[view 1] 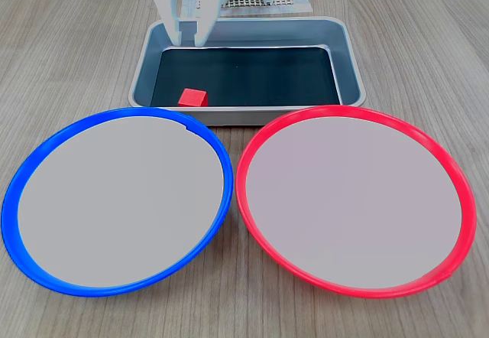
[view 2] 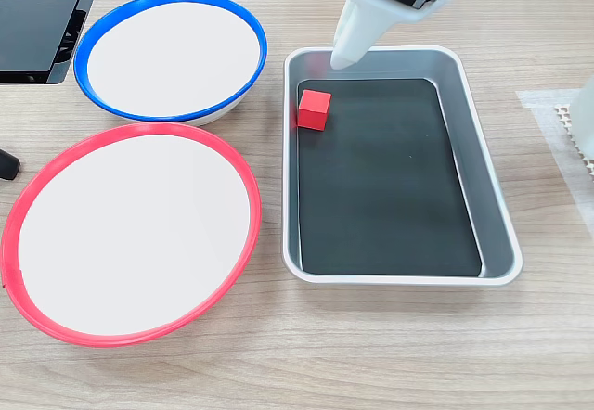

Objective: Move a red block from tray to red dish

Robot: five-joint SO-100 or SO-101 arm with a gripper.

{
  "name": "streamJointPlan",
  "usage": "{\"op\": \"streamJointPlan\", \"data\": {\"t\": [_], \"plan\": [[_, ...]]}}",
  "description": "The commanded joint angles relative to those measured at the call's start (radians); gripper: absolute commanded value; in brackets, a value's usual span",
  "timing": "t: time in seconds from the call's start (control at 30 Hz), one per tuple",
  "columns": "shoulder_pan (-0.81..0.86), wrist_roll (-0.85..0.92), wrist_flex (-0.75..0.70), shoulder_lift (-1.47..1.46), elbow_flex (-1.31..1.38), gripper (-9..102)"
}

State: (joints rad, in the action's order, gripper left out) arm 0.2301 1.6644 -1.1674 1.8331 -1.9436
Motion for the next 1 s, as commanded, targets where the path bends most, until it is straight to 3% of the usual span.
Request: {"op": "streamJointPlan", "data": {"t": [0.0, 0.33, 0.73, 0.97], "plan": [[0.028, 0.083, 0.012, -0.086, 0.077, 13], [0.066, 0.132, 0.092, -0.219, 0.081, 24], [0.06, 0.06, 0.199, -0.319, 0.075, 24], [0.046, 0.026, 0.229, -0.351, 0.064, 17]]}}
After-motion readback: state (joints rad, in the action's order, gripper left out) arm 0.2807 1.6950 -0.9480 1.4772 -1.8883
